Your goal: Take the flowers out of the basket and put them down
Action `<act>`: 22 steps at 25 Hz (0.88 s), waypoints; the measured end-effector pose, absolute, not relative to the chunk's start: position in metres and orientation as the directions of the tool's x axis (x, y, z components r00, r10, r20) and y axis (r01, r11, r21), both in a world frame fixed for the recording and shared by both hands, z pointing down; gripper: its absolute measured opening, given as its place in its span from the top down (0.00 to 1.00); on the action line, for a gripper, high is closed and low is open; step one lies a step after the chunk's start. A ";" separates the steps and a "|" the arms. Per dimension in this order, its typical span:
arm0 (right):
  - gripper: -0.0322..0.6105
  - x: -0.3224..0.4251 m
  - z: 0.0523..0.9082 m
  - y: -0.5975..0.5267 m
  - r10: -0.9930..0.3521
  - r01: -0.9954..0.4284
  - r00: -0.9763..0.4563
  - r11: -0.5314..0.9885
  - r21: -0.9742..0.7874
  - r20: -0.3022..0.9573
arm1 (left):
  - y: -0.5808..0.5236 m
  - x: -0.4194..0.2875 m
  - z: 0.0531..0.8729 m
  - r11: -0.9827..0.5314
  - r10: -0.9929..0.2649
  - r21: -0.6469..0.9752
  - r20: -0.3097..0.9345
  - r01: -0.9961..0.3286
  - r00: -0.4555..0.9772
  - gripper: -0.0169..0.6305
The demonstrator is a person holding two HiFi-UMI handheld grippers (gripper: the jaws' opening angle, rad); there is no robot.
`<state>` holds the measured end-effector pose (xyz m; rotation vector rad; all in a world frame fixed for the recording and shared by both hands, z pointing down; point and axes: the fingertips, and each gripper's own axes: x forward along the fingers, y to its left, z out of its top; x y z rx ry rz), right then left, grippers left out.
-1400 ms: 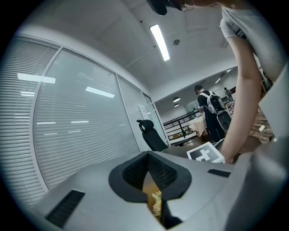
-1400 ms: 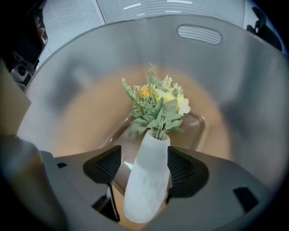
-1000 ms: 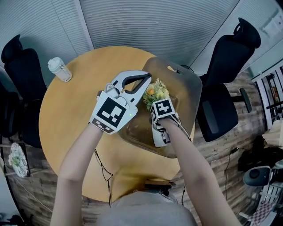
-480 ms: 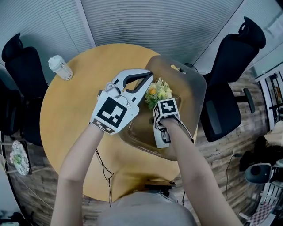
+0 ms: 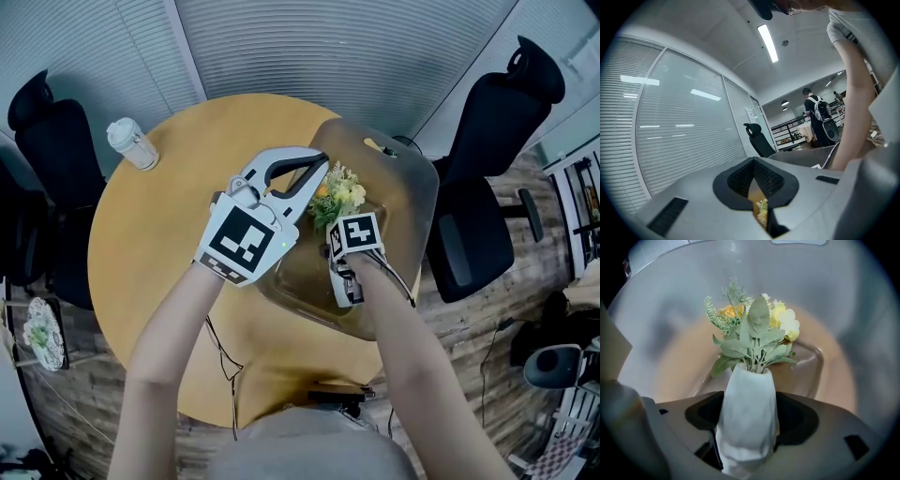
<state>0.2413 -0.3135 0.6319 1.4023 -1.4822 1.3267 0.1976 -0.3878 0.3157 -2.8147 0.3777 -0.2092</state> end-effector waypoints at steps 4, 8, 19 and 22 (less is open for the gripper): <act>0.39 0.245 0.628 -0.322 -0.326 -0.971 -0.152 -0.127 -0.203 0.933 | -0.388 0.196 0.315 -0.924 -0.280 -0.298 0.105 -0.238 0.954 0.97; 0.39 0.250 0.623 -0.328 -0.376 -0.979 -0.116 -0.111 -0.169 0.919 | -0.387 0.197 0.314 -0.923 -0.283 -0.300 0.108 -0.240 0.953 0.97; 0.39 0.249 0.597 -0.328 -0.415 -0.982 -0.119 -0.083 -0.168 0.902 | -0.373 0.195 0.299 -0.914 -0.273 -0.336 0.100 -0.226 0.957 0.97; 0.39 0.248 0.588 -0.327 -0.438 -0.982 -0.116 -0.086 -0.170 0.891 | -0.367 0.193 0.295 -0.909 -0.274 -0.352 0.101 -0.223 0.956 0.97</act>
